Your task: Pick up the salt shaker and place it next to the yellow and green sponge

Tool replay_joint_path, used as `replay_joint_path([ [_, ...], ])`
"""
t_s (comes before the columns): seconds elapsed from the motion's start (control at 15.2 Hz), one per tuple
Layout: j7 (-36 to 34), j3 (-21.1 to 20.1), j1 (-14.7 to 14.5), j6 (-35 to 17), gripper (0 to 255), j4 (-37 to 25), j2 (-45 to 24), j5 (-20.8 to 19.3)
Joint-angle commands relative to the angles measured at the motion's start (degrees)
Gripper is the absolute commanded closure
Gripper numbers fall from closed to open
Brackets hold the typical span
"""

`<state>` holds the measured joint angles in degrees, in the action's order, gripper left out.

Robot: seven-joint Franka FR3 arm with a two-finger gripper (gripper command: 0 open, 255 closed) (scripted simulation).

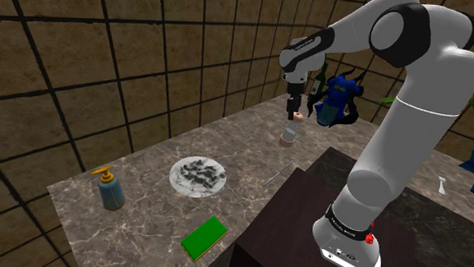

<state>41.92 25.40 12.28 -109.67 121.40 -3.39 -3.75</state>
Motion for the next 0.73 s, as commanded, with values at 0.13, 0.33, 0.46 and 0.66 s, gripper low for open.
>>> replay_joint_path([
  [0.13, -0.4, -0.1, -0.2, 3.0, 255, -1.4, 1.6, -0.6],
  [0.33, -0.5, -0.1, -0.2, 5.2, 255, -2.8, 2.6, -0.9],
  [0.46, -0.6, -0.2, -0.3, 6.7, 255, -3.8, 3.2, -1.1],
  [0.66, -0.7, -0.2, -0.4, 9.0, 255, -5.3, 4.0, -1.4],
])
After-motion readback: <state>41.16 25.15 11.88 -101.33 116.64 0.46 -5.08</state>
